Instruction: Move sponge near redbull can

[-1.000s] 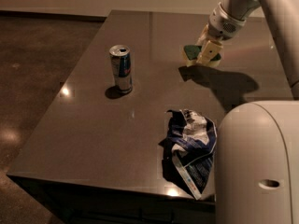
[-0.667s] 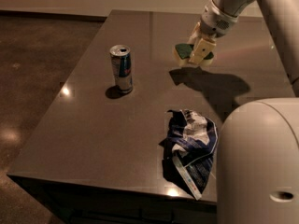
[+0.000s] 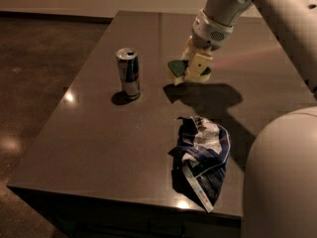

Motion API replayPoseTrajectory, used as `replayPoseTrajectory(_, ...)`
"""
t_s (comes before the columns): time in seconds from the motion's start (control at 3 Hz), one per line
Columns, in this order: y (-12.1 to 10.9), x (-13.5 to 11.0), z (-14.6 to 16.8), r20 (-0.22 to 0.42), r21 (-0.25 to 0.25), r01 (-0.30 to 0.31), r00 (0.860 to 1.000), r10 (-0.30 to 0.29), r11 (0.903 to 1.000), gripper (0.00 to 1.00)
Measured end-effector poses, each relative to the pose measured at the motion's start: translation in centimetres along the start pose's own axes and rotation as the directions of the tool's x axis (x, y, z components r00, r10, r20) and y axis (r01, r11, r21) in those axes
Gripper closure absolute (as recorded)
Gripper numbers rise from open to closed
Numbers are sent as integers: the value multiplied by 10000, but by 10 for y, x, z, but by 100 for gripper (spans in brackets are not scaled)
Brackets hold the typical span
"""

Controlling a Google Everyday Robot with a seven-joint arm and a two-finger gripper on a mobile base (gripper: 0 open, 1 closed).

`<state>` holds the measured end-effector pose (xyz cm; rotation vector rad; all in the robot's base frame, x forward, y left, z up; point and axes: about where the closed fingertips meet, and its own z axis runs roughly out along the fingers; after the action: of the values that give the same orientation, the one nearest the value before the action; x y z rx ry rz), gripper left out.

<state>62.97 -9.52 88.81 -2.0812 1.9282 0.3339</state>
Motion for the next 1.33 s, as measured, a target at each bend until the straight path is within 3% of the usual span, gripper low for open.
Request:
replayPoseTrajectory(0.33,19,-20,18,27,-515,322,9995,-321,9982,100)
replayPoseTrajectory(0.67,30,-39,31,81,-780,522,9986,-518,9956,84)
replayPoseTrajectory(1.0,33,-61,46,241,-984,636,9978,-615,9931,52)
replayPoseTrajectory(1.33,34,-69,55,336,-1107,606,9978,-572,9920,29)
